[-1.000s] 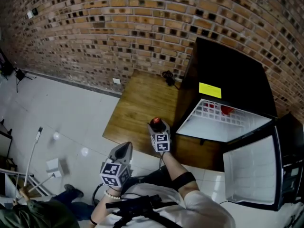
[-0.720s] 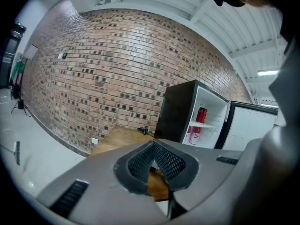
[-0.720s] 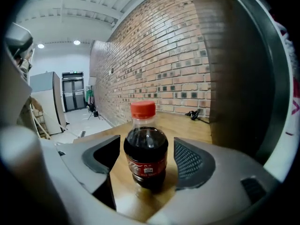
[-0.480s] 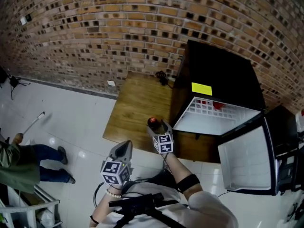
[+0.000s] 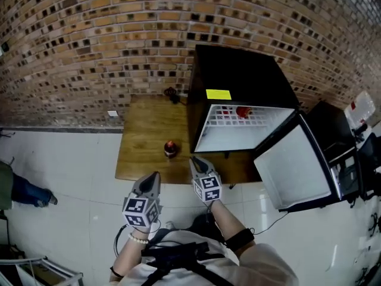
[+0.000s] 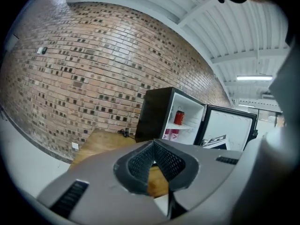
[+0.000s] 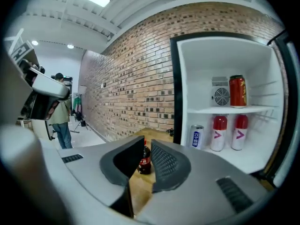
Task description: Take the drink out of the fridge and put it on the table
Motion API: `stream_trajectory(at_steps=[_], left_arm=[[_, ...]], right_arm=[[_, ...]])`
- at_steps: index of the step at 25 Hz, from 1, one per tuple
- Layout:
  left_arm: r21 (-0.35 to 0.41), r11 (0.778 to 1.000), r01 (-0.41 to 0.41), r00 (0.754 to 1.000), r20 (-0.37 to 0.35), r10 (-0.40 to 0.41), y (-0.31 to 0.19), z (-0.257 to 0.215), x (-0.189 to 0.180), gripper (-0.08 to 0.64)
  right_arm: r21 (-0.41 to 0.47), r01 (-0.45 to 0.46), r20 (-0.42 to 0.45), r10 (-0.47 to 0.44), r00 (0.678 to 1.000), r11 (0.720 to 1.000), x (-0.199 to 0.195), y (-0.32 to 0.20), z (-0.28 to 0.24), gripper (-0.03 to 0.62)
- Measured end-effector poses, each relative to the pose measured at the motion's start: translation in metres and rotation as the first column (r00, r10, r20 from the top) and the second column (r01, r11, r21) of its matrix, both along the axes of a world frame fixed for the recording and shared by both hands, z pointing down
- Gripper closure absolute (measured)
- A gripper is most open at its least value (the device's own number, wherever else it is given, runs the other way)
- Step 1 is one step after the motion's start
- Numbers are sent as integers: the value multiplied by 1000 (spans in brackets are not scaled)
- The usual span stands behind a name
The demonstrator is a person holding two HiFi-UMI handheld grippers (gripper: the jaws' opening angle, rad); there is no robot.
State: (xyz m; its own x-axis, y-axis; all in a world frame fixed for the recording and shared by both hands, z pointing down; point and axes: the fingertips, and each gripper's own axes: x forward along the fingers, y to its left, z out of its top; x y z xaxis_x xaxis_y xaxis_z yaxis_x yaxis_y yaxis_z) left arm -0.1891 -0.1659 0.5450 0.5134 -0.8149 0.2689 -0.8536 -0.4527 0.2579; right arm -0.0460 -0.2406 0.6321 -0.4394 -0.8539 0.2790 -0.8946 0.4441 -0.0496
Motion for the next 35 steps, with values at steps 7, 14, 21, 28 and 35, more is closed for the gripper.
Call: stream_trajectory(at_steps=[7,14,21,28,35], left_arm=[[36,996,-76,997,-20,77,14,-20,46,560],[39,996,-84,996,-29,85,30,-23,104,560],[47,995,-93,995,-40,95,54,-27,168,560],[43,994,-96,995,-37,97,74,-30,208,560],[62,995,-84,996,-7,85,74,-35,222,560]], right_arm=[[-19,-96,29,97,995,995,63,39,-39,590],[-28,-139,69,141,988,990,133,75,-82,592],[-57,-138,93,143,985,989,194,105,-92,592],[-44,-147,121,151,981,988,228,143,-102,592],[-37,-141,147,145,979,989,241,154,-108,592]])
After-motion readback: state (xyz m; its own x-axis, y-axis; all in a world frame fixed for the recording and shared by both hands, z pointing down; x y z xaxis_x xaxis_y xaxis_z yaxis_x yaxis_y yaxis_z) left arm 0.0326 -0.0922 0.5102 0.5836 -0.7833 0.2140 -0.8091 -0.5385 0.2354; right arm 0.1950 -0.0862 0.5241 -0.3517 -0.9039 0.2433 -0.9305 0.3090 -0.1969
